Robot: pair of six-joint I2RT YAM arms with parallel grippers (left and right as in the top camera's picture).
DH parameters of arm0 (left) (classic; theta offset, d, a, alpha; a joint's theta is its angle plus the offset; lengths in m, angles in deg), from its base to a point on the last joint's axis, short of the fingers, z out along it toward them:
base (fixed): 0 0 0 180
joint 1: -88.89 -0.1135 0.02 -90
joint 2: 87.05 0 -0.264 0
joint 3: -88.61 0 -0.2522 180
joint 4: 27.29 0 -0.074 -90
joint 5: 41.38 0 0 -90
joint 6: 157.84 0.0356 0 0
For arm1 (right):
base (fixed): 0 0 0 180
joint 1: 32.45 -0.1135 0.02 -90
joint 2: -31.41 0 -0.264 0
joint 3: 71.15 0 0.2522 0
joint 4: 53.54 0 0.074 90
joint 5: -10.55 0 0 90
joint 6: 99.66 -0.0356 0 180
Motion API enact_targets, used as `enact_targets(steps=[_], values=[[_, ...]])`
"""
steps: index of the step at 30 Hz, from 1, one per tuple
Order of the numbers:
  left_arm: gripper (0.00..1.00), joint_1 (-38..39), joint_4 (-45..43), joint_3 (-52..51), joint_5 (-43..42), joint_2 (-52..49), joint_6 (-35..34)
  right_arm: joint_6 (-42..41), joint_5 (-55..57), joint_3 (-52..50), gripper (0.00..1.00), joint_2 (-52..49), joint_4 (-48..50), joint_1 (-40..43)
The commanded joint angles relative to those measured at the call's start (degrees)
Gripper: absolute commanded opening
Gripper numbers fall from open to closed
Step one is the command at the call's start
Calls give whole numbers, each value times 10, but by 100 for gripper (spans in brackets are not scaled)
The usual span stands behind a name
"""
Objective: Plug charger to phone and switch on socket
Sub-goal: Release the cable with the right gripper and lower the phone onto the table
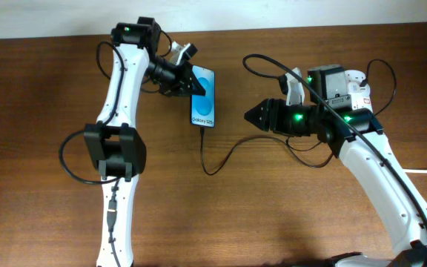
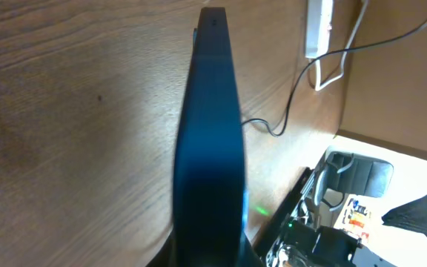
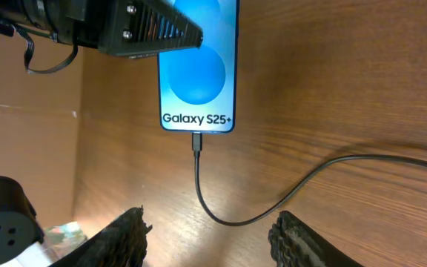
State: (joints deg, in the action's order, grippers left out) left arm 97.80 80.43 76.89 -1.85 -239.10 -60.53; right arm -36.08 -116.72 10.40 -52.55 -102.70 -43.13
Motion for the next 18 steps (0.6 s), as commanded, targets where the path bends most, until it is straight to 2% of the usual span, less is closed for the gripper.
enact_targets(steps=[1, 5, 11, 18], values=[[0, 0, -7, 8, 18, -30, -39, 11, 20, 9, 61, 1, -6, 2], [0, 0, -25, 8, 23, -69, -93, 22, 25, 9, 62, 1, -19, 2], [0, 0, -68, 3, 23, -85, -93, 22, 35, 9, 64, 1, -26, 2], [0, 0, -76, -28, 54, -93, -93, 22, 35, 9, 66, 1, -28, 2]])
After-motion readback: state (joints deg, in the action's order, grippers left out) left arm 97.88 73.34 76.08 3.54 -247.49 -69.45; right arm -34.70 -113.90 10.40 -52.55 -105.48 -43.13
